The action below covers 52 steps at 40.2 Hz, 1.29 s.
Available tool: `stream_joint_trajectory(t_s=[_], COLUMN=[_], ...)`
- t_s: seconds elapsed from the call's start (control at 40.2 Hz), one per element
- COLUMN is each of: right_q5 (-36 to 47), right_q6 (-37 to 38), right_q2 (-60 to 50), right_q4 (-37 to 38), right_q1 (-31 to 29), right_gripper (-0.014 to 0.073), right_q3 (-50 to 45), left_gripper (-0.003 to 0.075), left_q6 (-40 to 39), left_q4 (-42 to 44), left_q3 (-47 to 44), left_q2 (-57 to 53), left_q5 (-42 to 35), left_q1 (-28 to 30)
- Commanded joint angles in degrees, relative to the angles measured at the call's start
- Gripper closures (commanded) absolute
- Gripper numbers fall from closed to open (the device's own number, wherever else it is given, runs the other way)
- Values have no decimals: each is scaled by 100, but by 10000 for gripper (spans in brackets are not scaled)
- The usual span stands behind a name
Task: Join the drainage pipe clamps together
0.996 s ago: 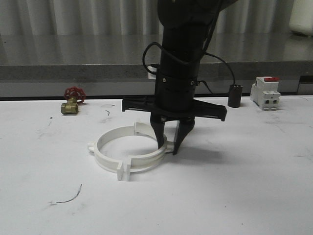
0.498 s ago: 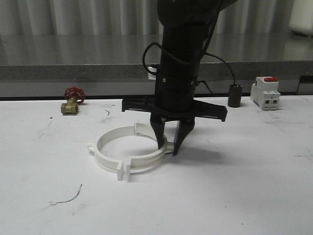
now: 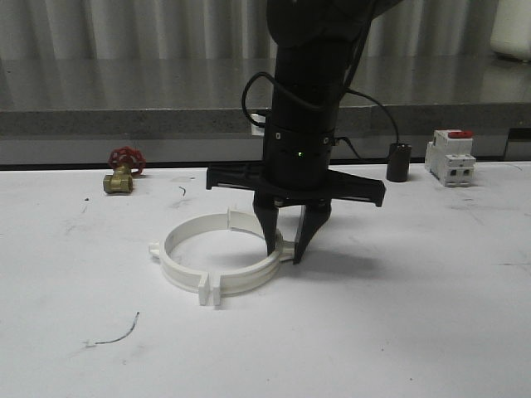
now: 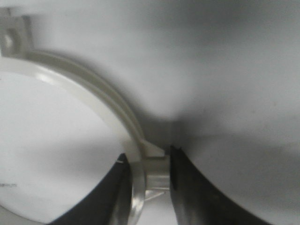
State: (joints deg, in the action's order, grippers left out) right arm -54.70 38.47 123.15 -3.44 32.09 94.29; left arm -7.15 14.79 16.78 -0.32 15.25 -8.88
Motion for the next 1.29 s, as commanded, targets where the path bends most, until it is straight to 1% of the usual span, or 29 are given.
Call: stream_joint_trajectory(t_s=[0.0,0.124,0.348,0.448,0.597,0.797,0.846,0.946,1.07,1.12,1.17,1.22,1.269], right_q5=[113,190,20,1,-54,-424,-446,-480,-668,-832,-915,-930,-930], right_q6=[-22,58,254,272,279,162,-9,-281,-666,-789,-897,-1001,-1125], right_q2=[-335,-335,-341,-422,-758,-1279,-1401,-1688,-2121,-2332,-2550,-2775,-3031], right_q4=[-118,-147,-154,-148,-61,157,165,160,166,166,166,172,172], right_q1=[-2,-2,-2,-2,-2,-7,-12,-27,-81,-152,-261,-392,-550], right_gripper=[337,307,181,141,137,148,172,284,475,564,626,666,659], right_q3=[146,146,146,146,126,126,126,126,114,74,-7,-166,-362], left_gripper=[741,741,741,741,741,741,741,741,741,741,741,741,741], left_q6=[8,8,8,8,8,8,8,8,8,8,8,8,8], left_q4=[15,15,15,15,15,15,15,15,15,15,15,15,15], left_q3=[157,157,157,157,157,157,157,157,157,157,157,157,157], left_q2=[-14,-14,-14,-14,-14,-14,-14,-14,-14,-14,-14,-14,-14], left_q5=[-438,-438,-438,-438,-438,-438,-438,-438,-438,-438,-438,-438,-438], left_q1=[12,12,12,12,12,12,12,12,12,12,12,12,12])
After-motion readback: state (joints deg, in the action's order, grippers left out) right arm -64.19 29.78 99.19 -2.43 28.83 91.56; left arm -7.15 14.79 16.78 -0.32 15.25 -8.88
